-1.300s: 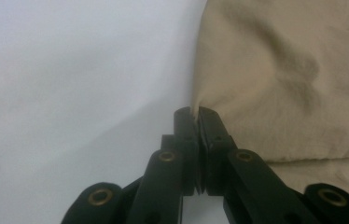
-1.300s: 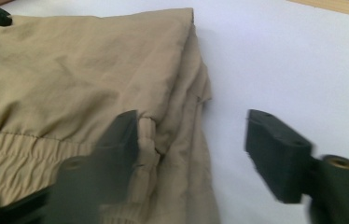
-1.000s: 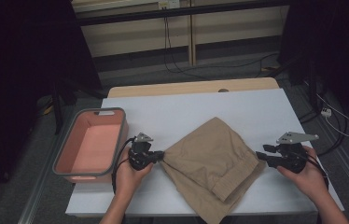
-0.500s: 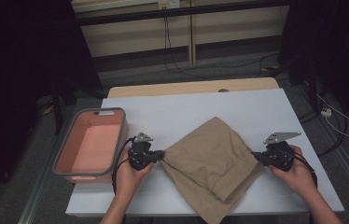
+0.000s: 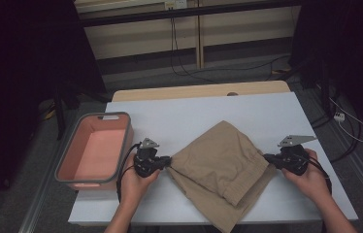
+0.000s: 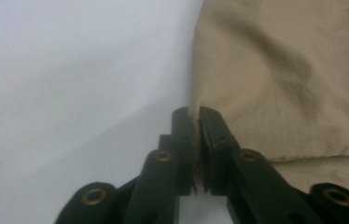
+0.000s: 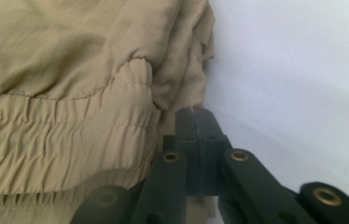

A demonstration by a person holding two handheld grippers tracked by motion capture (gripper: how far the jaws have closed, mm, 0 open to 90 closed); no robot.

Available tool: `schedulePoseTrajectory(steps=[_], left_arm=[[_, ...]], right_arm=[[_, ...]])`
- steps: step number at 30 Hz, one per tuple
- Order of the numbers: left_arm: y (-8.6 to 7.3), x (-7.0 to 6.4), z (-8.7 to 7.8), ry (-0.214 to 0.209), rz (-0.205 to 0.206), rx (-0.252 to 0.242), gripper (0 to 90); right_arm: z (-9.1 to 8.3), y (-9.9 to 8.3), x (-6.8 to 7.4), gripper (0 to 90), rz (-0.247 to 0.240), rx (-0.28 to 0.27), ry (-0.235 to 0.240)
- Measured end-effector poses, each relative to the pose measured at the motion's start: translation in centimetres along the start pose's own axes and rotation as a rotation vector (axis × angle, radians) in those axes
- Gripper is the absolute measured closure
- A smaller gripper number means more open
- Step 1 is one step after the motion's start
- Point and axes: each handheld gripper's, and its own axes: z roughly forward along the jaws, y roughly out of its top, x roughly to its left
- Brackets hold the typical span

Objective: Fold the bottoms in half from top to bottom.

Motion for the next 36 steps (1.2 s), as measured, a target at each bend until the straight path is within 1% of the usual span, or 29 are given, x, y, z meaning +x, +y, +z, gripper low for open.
schedulePoseTrajectory(steps=[2,3,4,6,7,8,9,10,11,12,13,14,15,16,17,18,19,20,21,25,26,27,28,29,30,31,33,36], left_arm=[[-0.2,0.1,-0.1,0.004,-0.010,-0.006,71.9],[-0.3,0.1,-0.2,0.011,-0.019,-0.007,67.5],[-0.5,0.1,-0.2,0.010,-0.019,-0.005,61.8],[-0.9,0.0,-0.2,0.016,-0.012,0.011,56.8],[-1.1,-0.1,-0.2,0.021,-0.014,0.013,53.8],[-1.3,-0.1,-0.2,0.017,-0.018,0.024,51.0],[-1.5,-0.1,-0.2,0.020,-0.015,0.028,51.0],[-1.7,-0.2,-0.2,0.024,-0.024,0.026,50.8],[-1.8,-0.2,-0.1,0.015,-0.032,0.028,52.8],[-1.9,-0.2,-0.1,0.008,-0.033,0.030,52.8],[-1.8,-0.2,0.0,-0.001,-0.038,0.035,55.7],[-1.8,-0.3,0.1,-0.009,-0.046,0.040,60.3],[-1.8,-0.3,0.3,-0.012,-0.050,0.044,63.7],[-1.8,-0.3,0.5,-0.011,-0.044,0.055,66.0],[-1.7,-0.5,0.6,-0.001,-0.047,0.051,67.6],[-1.6,-0.5,0.6,-0.006,-0.048,0.061,70.3],[-1.5,-0.5,0.6,-0.005,-0.044,0.070,74.6],[-1.5,-0.6,0.7,0.007,-0.043,0.068,80.0],[-1.4,-0.5,0.7,0.002,-0.047,0.080,83.2],[-0.9,-0.3,0.7,0.007,-0.084,0.081,85.9],[-0.7,-0.3,0.6,0.014,-0.085,0.075,86.2],[-0.5,-0.2,0.5,0.013,-0.083,0.072,86.4],[-0.3,-0.1,0.4,0.022,-0.085,0.059,86.5],[-0.1,0.0,0.3,0.026,-0.074,0.065,86.6],[0.0,0.0,0.4,0.033,-0.073,0.060,86.7],[0.2,0.1,0.4,0.035,-0.069,0.070,86.7],[0.6,0.3,0.5,0.046,-0.072,0.066,86.7],[1.4,0.6,0.7,0.062,-0.061,0.066,86.7]], right_arm=[[-0.1,-0.1,0.0,84.3,-0.007,-0.016,-0.010],[-0.2,-0.2,0.1,79.8,-0.009,-0.021,-0.019],[-0.3,-0.2,0.1,74.4,-0.008,-0.027,-0.028],[-0.4,-0.3,0.2,68.8,-0.003,-0.041,-0.048],[-0.5,-0.3,0.3,66.0,-0.004,-0.045,-0.052],[-0.5,-0.3,0.3,61.7,0.000,-0.046,-0.060],[-0.6,-0.3,0.3,58.2,0.011,-0.048,-0.068],[-0.6,-0.3,0.3,55.6,0.018,-0.053,-0.070],[-0.7,-0.4,0.2,53.3,0.027,-0.056,-0.067],[-0.8,-0.4,0.2,50.0,0.036,-0.059,-0.066],[-0.9,-0.5,0.1,46.9,0.043,-0.064,-0.070],[-1.0,-0.6,0.1,43.4,0.053,-0.068,-0.078],[-1.1,-0.6,0.1,41.7,0.068,-0.069,-0.081],[-1.2,-0.7,0.0,41.0,0.067,-0.074,-0.080],[-1.3,-0.7,0.1,40.1,0.063,-0.078,-0.083],[-1.4,-0.7,0.1,38.6,0.063,-0.077,-0.086],[-1.4,-0.7,0.1,37.6,0.061,-0.078,-0.086],[-1.4,-0.7,0.1,37.2,0.059,-0.080,-0.086],[-1.4,-0.7,0.1,36.3,0.059,-0.079,-0.086],[-1.3,-0.7,0.0,35.0,0.060,-0.077,-0.085],[-1.3,-0.8,0.0,34.2,0.060,-0.078,-0.085],[-1.3,-0.8,-0.1,33.3,0.061,-0.078,-0.086],[-1.3,-0.8,-0.1,32.4,0.064,-0.077,-0.085],[-1.3,-0.8,-0.1,31.4,0.062,-0.076,-0.086],[-1.3,-0.8,-0.1,30.7,0.062,-0.075,-0.086],[-1.3,-0.8,0.0,30.5,0.061,-0.074,-0.086],[-1.3,-0.8,0.0,29.3,0.060,-0.074,-0.087],[-1.3,-0.7,0.0,28.1,0.063,-0.079,-0.076]])
